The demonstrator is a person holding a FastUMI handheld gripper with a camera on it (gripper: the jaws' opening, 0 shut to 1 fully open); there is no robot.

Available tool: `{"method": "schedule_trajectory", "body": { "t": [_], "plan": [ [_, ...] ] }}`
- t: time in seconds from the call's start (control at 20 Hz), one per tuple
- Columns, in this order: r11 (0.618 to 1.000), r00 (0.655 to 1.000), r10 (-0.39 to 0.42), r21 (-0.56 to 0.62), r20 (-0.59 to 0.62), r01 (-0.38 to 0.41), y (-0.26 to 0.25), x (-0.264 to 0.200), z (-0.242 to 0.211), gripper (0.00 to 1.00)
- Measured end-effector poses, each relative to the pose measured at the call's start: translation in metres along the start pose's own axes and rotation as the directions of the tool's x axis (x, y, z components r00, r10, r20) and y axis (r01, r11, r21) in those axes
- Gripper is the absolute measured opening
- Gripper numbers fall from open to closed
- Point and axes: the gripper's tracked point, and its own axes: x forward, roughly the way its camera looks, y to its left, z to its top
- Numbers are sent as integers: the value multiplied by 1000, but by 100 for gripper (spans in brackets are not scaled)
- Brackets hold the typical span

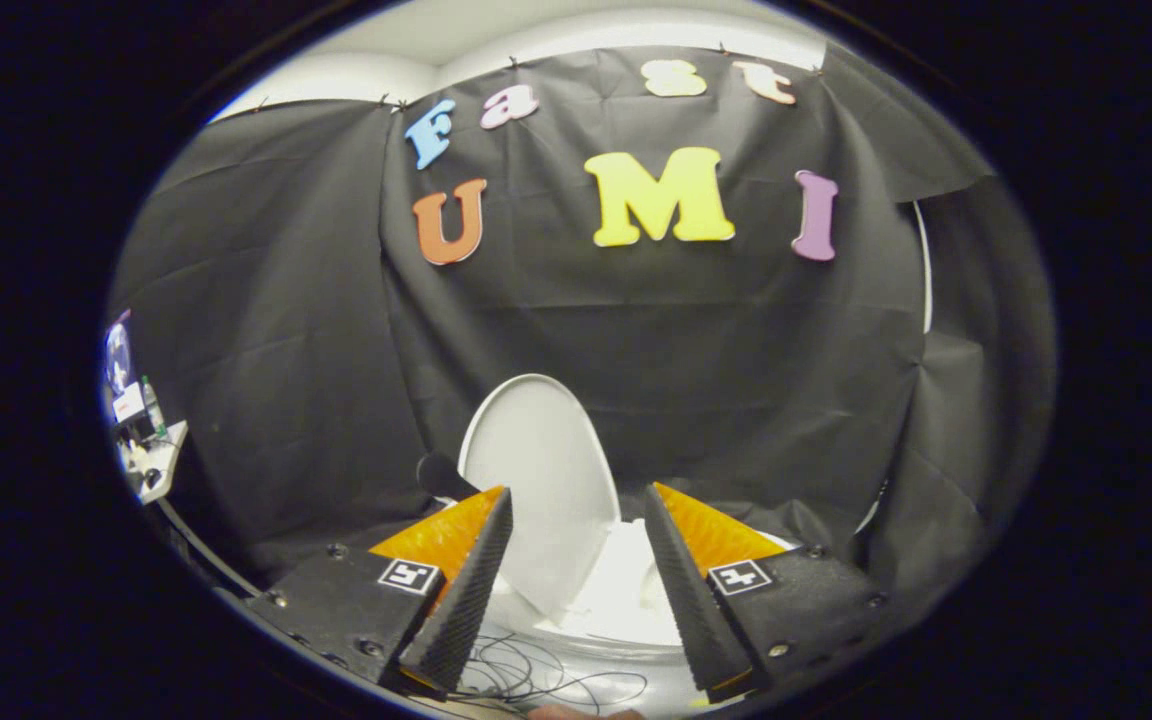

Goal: Open the toilet lid.

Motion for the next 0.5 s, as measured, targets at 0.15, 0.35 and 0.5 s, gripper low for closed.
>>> {"method": "schedule_trajectory", "body": {
  "t": [0.15,0.35,0.5],
  "plan": [
    [999,998,-50,-9,45,51,-30,-30,-11,85],
    [995,990,-97,-1,102,98,-51,-65,-24,85],
    [996,982,-92,2,164,93,-54,-88,-30,85]
  ]
}}
